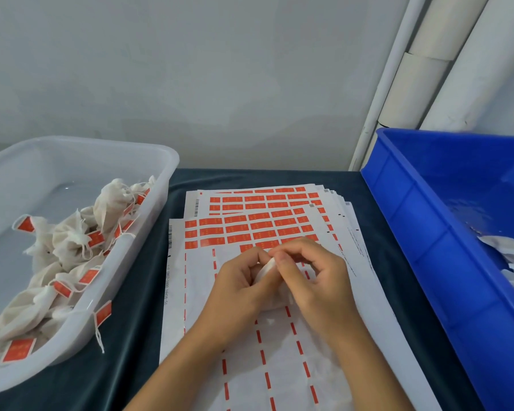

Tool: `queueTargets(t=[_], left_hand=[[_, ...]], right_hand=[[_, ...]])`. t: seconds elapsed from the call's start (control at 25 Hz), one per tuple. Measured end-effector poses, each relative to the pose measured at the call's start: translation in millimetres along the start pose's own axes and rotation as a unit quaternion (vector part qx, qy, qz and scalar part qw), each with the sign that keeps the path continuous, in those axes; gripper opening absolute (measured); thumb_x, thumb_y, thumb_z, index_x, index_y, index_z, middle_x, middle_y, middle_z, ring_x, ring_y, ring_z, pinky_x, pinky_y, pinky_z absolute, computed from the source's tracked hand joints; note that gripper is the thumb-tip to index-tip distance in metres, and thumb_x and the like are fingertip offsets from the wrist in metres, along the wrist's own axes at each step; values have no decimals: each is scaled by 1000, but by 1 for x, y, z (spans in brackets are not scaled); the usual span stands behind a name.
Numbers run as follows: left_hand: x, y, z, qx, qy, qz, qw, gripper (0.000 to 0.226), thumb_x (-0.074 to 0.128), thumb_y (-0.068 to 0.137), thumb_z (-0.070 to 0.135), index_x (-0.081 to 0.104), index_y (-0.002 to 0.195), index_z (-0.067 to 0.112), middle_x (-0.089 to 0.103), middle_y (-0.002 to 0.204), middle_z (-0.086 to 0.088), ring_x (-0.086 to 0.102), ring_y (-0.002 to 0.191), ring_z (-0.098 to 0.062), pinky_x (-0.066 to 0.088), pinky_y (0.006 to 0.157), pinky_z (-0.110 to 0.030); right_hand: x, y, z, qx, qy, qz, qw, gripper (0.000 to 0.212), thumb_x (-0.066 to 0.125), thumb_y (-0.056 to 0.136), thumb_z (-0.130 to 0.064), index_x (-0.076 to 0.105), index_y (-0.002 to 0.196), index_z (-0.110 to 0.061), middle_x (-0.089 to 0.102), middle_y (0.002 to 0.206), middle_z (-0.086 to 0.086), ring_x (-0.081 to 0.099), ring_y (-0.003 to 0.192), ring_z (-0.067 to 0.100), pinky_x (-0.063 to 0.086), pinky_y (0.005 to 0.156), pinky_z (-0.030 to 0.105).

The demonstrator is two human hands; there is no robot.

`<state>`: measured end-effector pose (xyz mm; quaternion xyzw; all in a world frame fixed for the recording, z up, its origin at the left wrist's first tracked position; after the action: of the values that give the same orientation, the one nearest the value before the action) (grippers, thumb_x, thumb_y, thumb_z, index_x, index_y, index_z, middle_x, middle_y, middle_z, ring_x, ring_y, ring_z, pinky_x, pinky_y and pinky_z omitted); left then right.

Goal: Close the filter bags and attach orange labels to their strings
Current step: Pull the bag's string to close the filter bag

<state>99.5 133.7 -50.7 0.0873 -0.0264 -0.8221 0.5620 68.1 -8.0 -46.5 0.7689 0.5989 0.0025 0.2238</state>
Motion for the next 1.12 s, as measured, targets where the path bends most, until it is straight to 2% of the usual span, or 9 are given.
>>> queueTargets(t=[0.12,0.2,0.32,0.4,0.52,0.68,0.8,1.0,1.12], left_hand=[[-1,2,0,-6,6,7,1000,24,65,96,45,74,96,23,76,91,7,74,89,-19,59,76,-23],[-3,2,0,-16,3,-1,1000,32,67,95,49,73,98,18,75,93,6,73,91,-18,58,75,-21],[-7,0,-1,-42,-13,-27,999,42,54,94,53,71,101,15,73,96,3,69,94,-20,57,79,-24],[-8,-1,0,-60,-39,-41,997,46,54,99,56,70,104,13,73,100,0,69,97,-22,57,83,-27],[-8,-1,3,-73,-65,-60,993,40,54,92,47,65,101,9,77,99,-2,75,95,-23,59,81,-26],[-7,1,0,-66,-40,-58,995,23,52,103,35,68,104,18,75,90,-3,75,89,-27,61,85,-29],[-5,1,1,-60,-20,-53,997,31,48,99,46,73,112,33,72,84,4,72,83,-25,61,80,-27],[-3,2,-1,-63,11,-47,997,33,48,91,57,74,83,38,71,80,3,72,80,-23,60,79,-26],[-3,2,-2,-69,15,-48,996,38,48,90,59,72,79,30,73,81,6,72,80,-18,60,76,-21]], right_hand=[[-5,1,2,43,49,12,998,9,73,92,-45,74,97,-38,75,99,-21,71,100,4,59,81,16],[-7,2,4,61,49,9,997,17,70,88,-50,75,94,-35,76,98,-21,72,97,3,59,78,15],[-9,3,5,75,33,31,996,21,67,87,-52,72,94,-33,75,96,-23,72,92,2,59,72,14],[-9,3,4,71,39,52,995,19,66,88,-51,70,92,-33,74,95,-24,72,92,1,55,68,10],[-10,3,5,53,10,82,995,15,64,90,-51,68,90,-36,72,95,-25,69,97,0,52,72,6],[-12,2,7,-2,-42,110,993,8,66,96,-38,66,91,-31,72,98,-21,68,101,4,53,82,10],[-10,0,5,-68,-111,140,982,7,69,96,-25,63,92,-26,70,101,-13,68,101,5,51,88,9],[-12,0,0,-125,-163,182,962,6,69,92,-22,64,92,-19,66,99,-9,63,97,2,48,88,3],[-11,0,2,-112,-164,183,963,7,69,92,-23,65,93,-18,68,101,-6,64,97,3,48,87,3]])
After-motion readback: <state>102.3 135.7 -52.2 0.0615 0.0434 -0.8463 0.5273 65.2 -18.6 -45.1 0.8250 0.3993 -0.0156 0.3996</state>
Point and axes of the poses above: each hand's wrist, its own y-axis towards the middle knuckle, its own x-axis out of the palm, z = x × y, the point moved 2 cm from there along y, towards the middle knuckle
